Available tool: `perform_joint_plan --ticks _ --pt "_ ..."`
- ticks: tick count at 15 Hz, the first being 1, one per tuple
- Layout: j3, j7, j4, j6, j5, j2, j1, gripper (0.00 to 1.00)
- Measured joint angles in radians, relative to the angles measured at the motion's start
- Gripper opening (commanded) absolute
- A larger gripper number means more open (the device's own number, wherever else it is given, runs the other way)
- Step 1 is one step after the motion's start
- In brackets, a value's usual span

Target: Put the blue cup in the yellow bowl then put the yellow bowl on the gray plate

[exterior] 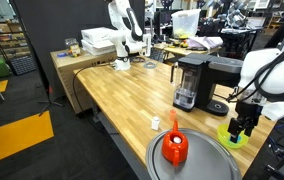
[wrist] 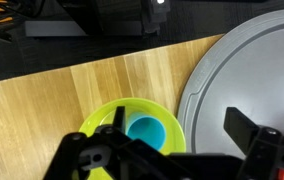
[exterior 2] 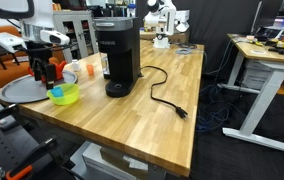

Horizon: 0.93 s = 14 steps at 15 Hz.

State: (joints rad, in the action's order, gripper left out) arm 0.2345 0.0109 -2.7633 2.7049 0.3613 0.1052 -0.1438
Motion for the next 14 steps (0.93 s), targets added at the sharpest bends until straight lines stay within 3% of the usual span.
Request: perform_joint_plan --ticks 14 --pt "0.043 -0.038 0.004 -0.007 0.001 -0.002 -0.05 1.0"
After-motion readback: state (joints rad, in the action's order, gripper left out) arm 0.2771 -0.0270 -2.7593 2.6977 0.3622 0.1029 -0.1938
